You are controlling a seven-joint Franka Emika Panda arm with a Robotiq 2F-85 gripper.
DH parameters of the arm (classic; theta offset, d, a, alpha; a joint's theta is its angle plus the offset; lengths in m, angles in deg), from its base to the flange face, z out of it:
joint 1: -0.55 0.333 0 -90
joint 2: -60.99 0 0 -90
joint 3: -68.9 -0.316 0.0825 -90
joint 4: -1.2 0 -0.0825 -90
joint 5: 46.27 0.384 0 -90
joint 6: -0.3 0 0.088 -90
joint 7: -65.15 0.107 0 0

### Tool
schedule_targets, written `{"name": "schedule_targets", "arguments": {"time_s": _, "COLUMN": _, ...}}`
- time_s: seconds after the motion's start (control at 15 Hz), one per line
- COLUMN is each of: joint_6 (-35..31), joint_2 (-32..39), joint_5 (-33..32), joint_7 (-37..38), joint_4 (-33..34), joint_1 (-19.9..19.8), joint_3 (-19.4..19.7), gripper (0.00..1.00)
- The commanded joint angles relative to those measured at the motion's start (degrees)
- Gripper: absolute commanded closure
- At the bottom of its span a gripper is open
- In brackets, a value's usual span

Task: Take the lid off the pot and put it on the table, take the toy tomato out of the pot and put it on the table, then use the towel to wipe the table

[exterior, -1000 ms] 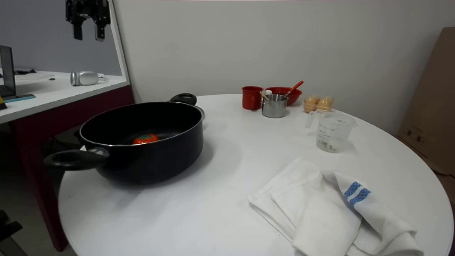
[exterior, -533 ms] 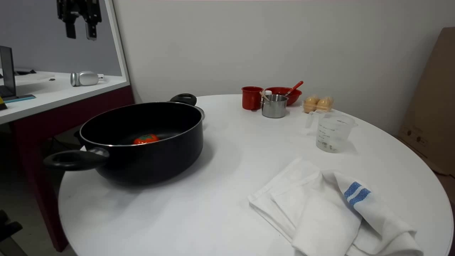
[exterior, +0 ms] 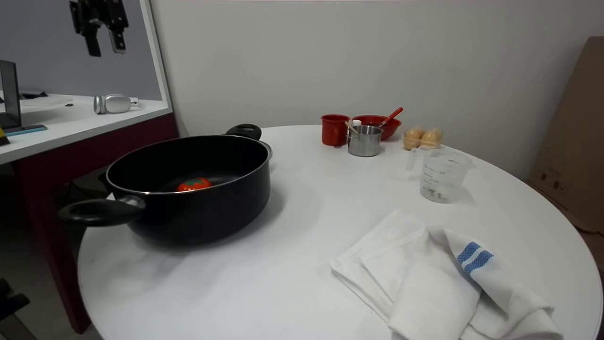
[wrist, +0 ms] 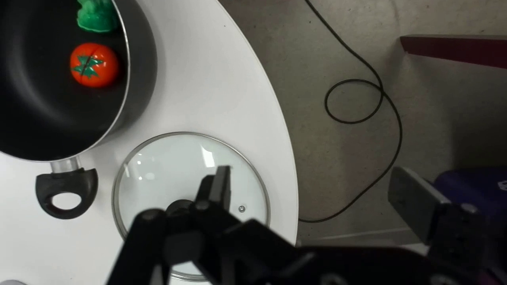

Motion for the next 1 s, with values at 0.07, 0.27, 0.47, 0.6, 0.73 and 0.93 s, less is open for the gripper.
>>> {"name": "schedule_targets", "arguments": {"time_s": 0.07, "joint_6": -4.6, "joint_2": -2.0, "joint_5": -2.7, "joint_7": 4.5, "joint_4": -6.4, "joint_1": -0.5, "joint_3": 3.1, "gripper": 0.00}}
{"name": "schedule_targets", "arguments": {"time_s": 0.27, "joint_6": -9.0, "joint_2": -6.0, "joint_5": -1.5, "joint_7": 3.6, "joint_4": -14.6, "joint_1": -2.9, "joint_3": 4.2, "gripper": 0.00}}
{"name": "schedule_targets", "arguments": {"time_s": 0.47, "joint_6": -13.8, "joint_2": -9.8, "joint_5": -2.0, "joint_7": 4.5, "joint_4": -22.7, "joint_1": -5.2, "joint_3": 5.7, "gripper": 0.00}}
{"name": "schedule_targets", "arguments": {"time_s": 0.6, "joint_6": -15.7, "joint_2": -12.5, "joint_5": -1.9, "joint_7": 4.9, "joint_4": -27.4, "joint_1": -7.0, "joint_3": 6.5, "gripper": 0.00}}
{"name": "schedule_targets", "arguments": {"time_s": 0.73, "joint_6": -17.5, "joint_2": -14.9, "joint_5": -1.8, "joint_7": 4.9, "joint_4": -31.4, "joint_1": -9.3, "joint_3": 7.5, "gripper": 0.00}}
{"name": "schedule_targets", "arguments": {"time_s": 0.93, "joint_6": -21.1, "joint_2": -15.3, "joint_5": -4.4, "joint_7": 5.1, "joint_4": -34.5, "joint_1": -12.3, "joint_3": 9.5, "gripper": 0.00}}
